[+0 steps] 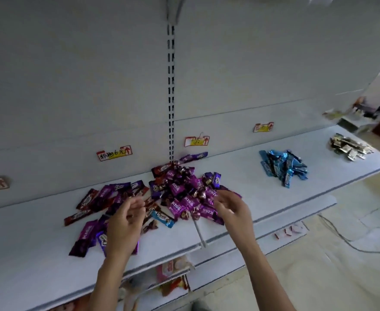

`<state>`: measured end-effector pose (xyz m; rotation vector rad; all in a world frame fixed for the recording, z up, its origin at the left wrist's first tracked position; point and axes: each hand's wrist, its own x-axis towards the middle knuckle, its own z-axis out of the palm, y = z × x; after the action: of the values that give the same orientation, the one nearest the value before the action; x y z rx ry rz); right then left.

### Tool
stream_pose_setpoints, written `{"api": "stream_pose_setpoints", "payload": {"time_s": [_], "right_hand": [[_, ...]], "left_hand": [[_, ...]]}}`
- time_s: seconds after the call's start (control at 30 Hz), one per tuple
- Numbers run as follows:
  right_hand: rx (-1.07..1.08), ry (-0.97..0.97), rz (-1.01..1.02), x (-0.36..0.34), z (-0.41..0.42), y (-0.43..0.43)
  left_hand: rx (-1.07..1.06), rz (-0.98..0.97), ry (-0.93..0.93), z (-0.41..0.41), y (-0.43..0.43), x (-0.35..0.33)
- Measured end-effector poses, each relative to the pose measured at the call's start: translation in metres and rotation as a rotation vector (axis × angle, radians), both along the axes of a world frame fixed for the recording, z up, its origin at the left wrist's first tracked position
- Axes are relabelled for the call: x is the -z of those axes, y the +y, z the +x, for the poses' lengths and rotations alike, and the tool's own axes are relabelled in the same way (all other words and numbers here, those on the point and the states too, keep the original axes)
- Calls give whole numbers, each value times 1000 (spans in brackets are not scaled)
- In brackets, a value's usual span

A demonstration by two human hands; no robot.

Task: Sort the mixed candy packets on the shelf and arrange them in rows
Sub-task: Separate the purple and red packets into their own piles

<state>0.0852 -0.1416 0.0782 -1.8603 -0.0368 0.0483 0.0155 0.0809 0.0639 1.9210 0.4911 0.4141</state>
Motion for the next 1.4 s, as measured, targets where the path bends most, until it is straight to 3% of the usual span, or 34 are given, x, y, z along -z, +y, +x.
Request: {"api": "stream_pose_setpoints", "payload": {"time_s": [0.23, 0.37, 0.5, 0.67, 0.8, 1.1, 1.23, 1.4], "right_hand": [[-425, -3, -267, 31, 32, 51], [-617, -169, -542, 62, 36, 80], [-663, -252, -767, 68, 40, 92], [-656, -297, -843, 72, 41, 101], [-674, -284, -776, 77, 43, 105], [-576, -361, -574, 79, 43, 107], [-470, -413, -492, 75, 51, 108], [-502, -316, -432, 77, 49, 109]], "left_hand": [[-359, 76, 154, -29, 9, 48], [-553, 112, 289, -49, 18, 75], [-569, 151, 323, -44, 19, 90], [-635, 168, 391, -35, 22, 91], [-626, 150, 373, -36, 25, 92], [-496, 404, 251, -35, 53, 98], [-399, 405, 260, -29, 67, 107], [-446, 408, 327, -26, 66, 110]]}}
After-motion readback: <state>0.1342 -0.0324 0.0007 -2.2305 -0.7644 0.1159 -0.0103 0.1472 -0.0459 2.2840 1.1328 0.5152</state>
